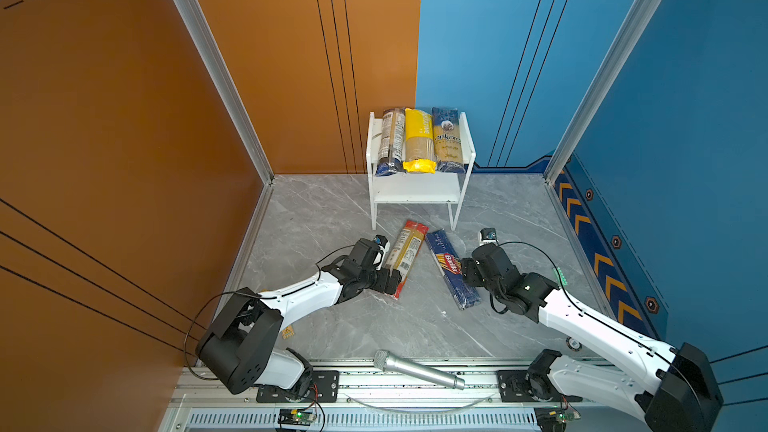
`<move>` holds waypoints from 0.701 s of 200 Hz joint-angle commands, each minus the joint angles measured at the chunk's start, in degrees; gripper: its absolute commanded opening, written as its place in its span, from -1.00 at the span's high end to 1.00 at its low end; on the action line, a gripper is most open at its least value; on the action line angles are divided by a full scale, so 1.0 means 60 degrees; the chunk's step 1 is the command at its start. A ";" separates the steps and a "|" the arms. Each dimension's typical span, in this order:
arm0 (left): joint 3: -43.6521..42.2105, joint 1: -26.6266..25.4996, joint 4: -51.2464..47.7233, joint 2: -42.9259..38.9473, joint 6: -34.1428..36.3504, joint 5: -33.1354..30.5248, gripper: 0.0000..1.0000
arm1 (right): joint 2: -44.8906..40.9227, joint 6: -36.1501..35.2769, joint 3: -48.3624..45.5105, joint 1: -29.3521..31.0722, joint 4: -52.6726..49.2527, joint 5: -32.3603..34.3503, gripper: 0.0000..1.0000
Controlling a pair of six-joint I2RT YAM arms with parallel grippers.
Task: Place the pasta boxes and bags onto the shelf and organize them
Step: 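Close the left gripper on the red-ended bag while right gripper hovers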
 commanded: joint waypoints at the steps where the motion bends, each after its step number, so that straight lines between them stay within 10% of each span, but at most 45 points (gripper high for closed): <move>1: 0.0249 -0.0123 0.0231 0.0236 0.0254 -0.0452 -0.96 | -0.0280 0.0029 -0.0206 -0.0215 -0.0278 -0.0284 -0.52; 140: 0.0592 -0.0949 0.0241 0.1285 0.0226 -0.1144 -0.96 | -0.0462 0.0285 -0.0586 -0.0474 -0.0051 -0.0525 -0.54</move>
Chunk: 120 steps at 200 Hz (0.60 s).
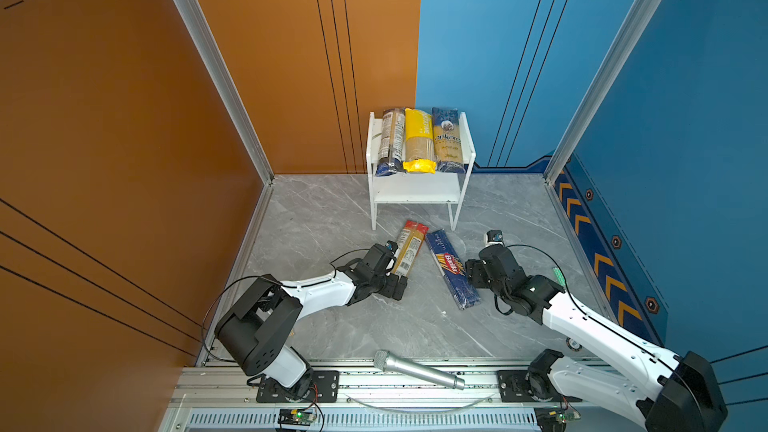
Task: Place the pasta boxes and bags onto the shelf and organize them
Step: 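Close the left gripper on the red-ended bag while right gripper hovers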
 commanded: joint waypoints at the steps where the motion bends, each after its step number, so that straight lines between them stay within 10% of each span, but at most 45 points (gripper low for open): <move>1: 0.0294 -0.0134 -0.0056 0.0242 0.0094 -0.0295 -0.96 | -0.0216 0.0231 -0.0194 -0.0058 -0.0080 -0.0033 -0.54; 120: 0.0723 -0.0556 -0.0975 0.1024 0.0207 -0.1319 -0.96 | -0.0297 0.0379 -0.0330 -0.0132 0.0004 -0.0024 -0.54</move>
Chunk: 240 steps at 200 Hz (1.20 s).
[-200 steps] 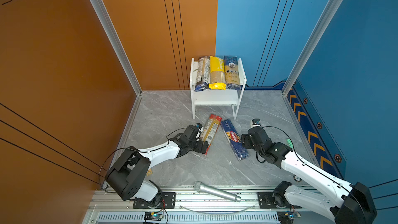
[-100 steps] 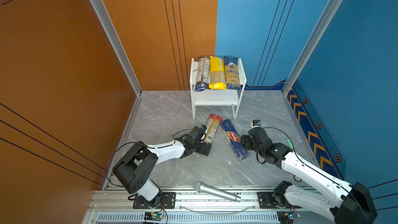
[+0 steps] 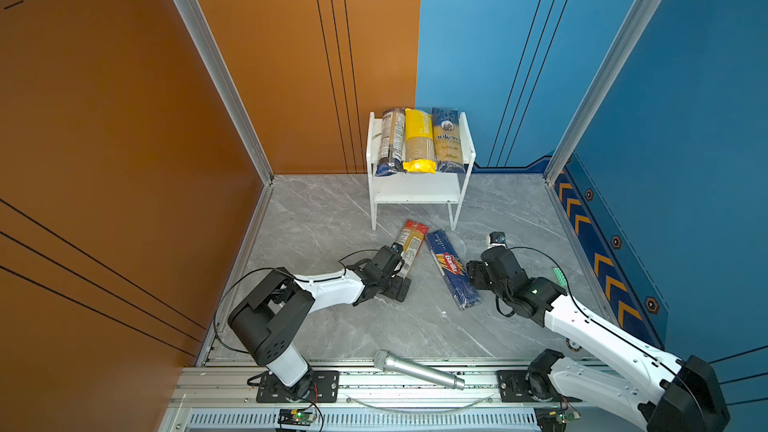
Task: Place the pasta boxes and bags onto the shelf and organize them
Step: 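Close the left gripper on the red-ended bag while right gripper hovers, then lift the red-ended bag upright with the left gripper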
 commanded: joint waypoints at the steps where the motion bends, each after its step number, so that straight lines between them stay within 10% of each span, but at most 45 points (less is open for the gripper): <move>1: 0.0253 -0.0141 -0.0692 0.0300 0.0111 -0.0418 -0.96 | -0.0097 0.0175 -0.0164 -0.0062 -0.0003 -0.0003 -0.54; 160: 0.0500 -0.0244 -0.1257 0.0692 -0.0202 -0.1029 -0.75 | -0.0155 0.0259 -0.0265 -0.0092 0.0019 -0.0007 -0.54; 240: 0.0413 -0.0255 -0.1583 0.0554 -0.0436 -0.1332 -0.06 | -0.0218 0.0291 -0.0290 -0.0124 -0.0012 -0.0017 -0.54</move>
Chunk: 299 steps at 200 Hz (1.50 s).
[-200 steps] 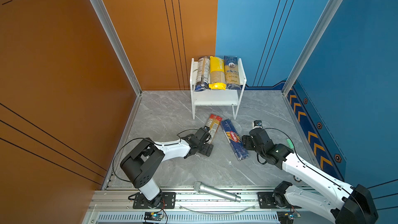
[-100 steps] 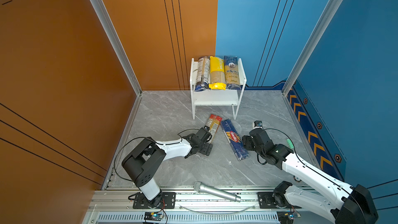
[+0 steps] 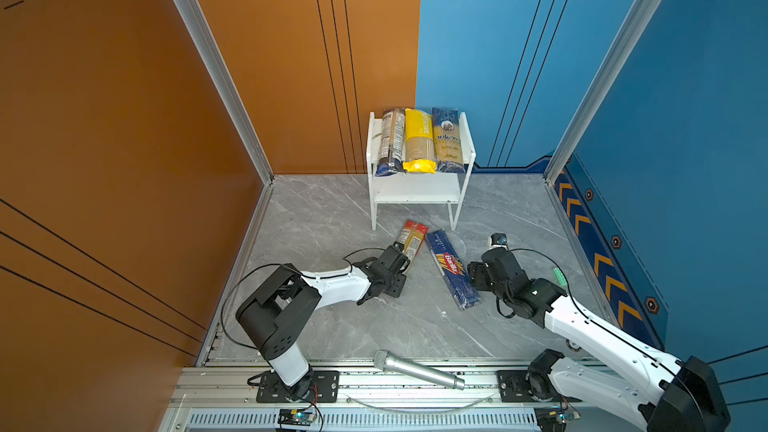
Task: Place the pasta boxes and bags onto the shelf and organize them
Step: 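Lift the red-ended bag upright with the left gripper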
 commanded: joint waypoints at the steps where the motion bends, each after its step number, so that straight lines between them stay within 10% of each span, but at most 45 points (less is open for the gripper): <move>1: -0.0091 -0.0075 -0.0958 0.0175 -0.0152 -0.0361 -0.05 | -0.0174 0.0142 -0.0132 -0.0060 -0.0022 -0.0018 -0.54; 127: -0.0417 -0.0072 -0.0263 -0.0211 -0.0563 -0.0137 0.83 | -0.0203 0.0149 -0.0149 -0.0116 -0.0043 -0.0008 -0.54; 299: -0.1687 -0.0271 0.0912 -0.2513 -0.1441 0.0103 1.00 | 0.0404 0.0156 0.0129 -0.0155 0.0190 -0.0211 -0.54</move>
